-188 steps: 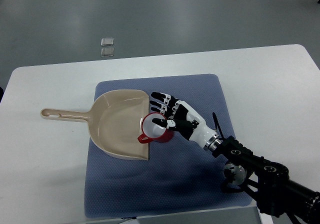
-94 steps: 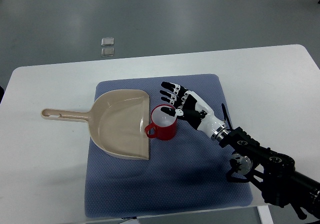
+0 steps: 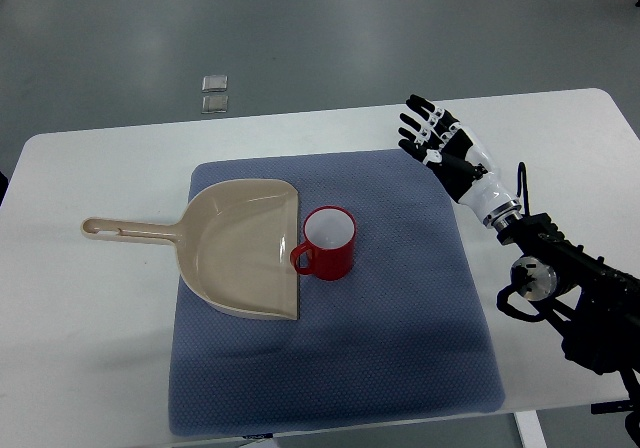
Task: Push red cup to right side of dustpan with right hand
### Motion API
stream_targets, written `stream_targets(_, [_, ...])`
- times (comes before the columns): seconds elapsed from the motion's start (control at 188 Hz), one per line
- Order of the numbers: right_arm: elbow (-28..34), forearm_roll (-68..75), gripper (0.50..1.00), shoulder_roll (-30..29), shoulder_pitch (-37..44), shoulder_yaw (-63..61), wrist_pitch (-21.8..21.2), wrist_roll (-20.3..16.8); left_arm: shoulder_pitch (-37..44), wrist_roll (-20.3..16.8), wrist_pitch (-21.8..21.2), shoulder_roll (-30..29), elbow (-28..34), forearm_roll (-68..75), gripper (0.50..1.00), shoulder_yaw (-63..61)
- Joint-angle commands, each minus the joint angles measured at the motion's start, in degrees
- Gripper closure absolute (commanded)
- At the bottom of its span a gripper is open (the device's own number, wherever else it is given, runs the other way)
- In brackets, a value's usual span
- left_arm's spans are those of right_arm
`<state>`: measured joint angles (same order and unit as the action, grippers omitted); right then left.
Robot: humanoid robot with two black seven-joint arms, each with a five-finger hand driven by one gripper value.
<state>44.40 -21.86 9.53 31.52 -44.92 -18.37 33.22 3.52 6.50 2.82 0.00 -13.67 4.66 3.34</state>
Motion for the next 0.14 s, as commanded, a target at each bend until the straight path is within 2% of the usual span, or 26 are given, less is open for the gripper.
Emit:
stream_targets(0.0, [-0.10, 2.44, 0.568, 0.05, 0.21, 0.01, 0.00, 0.00, 0.00, 0.00, -0.09, 0.00, -0.30, 0.00, 0.500, 0.00])
stream_targets(0.139, [-0.36, 2.08, 0.568, 0.05, 0.38, 0.01, 0.88, 0.00, 0.00, 0.00, -0.09, 0.00, -0.22, 0.00, 0.500, 0.00])
